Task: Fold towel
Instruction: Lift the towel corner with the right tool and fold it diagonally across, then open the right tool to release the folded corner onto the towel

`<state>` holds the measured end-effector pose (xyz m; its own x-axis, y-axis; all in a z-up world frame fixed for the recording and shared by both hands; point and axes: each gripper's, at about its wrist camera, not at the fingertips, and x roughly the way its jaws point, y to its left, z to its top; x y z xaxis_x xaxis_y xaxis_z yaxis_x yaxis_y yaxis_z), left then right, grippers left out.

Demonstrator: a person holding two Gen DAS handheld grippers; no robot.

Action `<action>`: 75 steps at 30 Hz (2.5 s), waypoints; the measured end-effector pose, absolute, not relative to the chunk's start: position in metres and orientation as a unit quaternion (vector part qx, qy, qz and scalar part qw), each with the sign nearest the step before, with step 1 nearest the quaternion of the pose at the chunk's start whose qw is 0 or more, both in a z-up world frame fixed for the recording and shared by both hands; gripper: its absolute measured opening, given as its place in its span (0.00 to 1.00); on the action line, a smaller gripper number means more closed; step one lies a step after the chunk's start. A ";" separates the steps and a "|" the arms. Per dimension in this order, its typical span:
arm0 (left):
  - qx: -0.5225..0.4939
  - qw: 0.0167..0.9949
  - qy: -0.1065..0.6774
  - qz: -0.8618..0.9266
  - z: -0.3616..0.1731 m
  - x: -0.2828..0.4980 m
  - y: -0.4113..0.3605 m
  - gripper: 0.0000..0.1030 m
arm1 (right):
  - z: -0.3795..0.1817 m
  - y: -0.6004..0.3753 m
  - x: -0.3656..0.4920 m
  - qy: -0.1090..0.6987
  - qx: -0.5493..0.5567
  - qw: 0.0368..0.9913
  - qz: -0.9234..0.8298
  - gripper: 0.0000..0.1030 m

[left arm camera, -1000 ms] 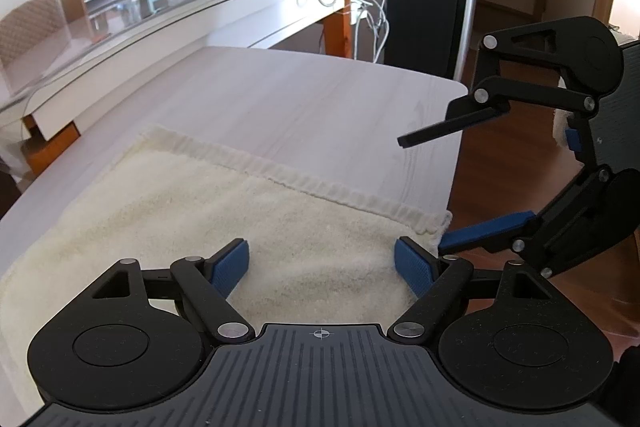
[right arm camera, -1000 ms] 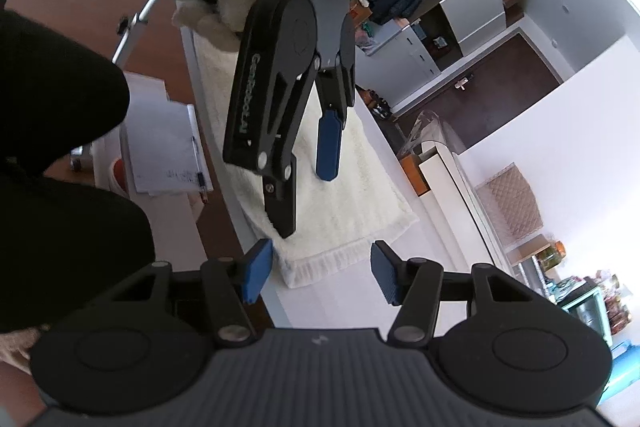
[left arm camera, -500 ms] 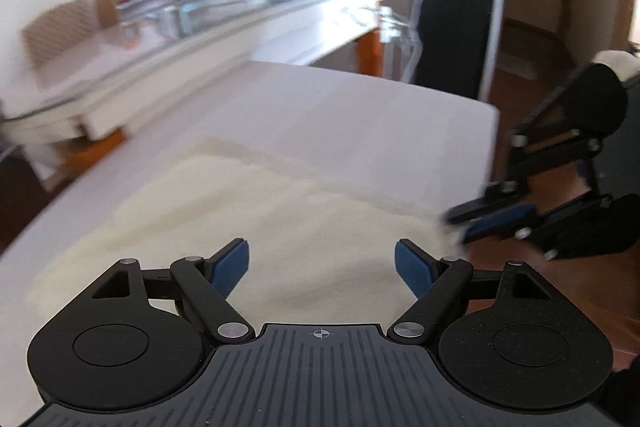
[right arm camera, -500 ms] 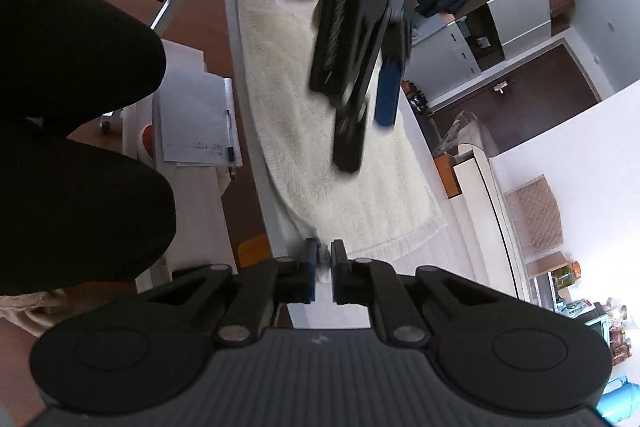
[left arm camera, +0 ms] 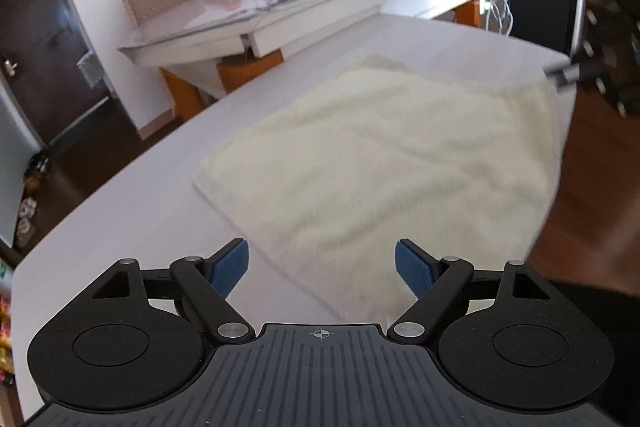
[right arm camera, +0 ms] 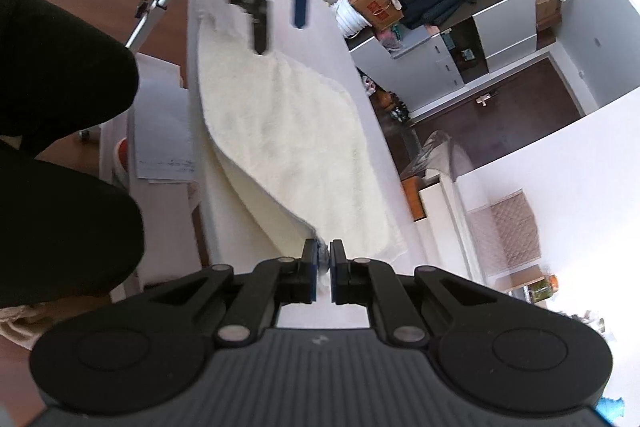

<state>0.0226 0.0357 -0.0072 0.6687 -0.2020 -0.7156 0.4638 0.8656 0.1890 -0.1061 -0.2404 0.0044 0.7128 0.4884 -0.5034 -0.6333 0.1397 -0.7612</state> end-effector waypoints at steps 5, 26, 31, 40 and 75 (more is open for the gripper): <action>0.185 0.896 0.361 -0.180 -0.014 0.009 0.041 0.83 | 0.016 -0.232 -0.098 0.056 -0.542 0.757 0.361 0.07; 0.096 0.917 0.355 -0.150 -0.026 -0.023 0.076 0.84 | 0.050 -0.139 -0.004 -0.023 -0.631 0.682 0.369 0.07; 0.054 0.923 0.354 -0.143 -0.030 -0.027 0.085 0.84 | 0.042 -0.089 0.031 -0.037 -0.646 0.648 0.401 0.07; 0.049 0.930 0.339 -0.132 -0.034 -0.034 0.087 0.84 | 0.011 -0.005 0.086 -0.030 -0.655 0.604 0.454 0.07; 0.095 0.942 0.298 -0.124 0.006 0.010 0.127 0.85 | 0.047 -0.061 0.035 0.164 -0.304 0.799 0.492 0.38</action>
<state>0.0099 0.1266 0.0058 0.7916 -0.1767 -0.5850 0.2896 0.9514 0.1046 0.0350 -0.0607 0.0467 0.4613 0.6870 -0.5614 -0.8864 0.3298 -0.3248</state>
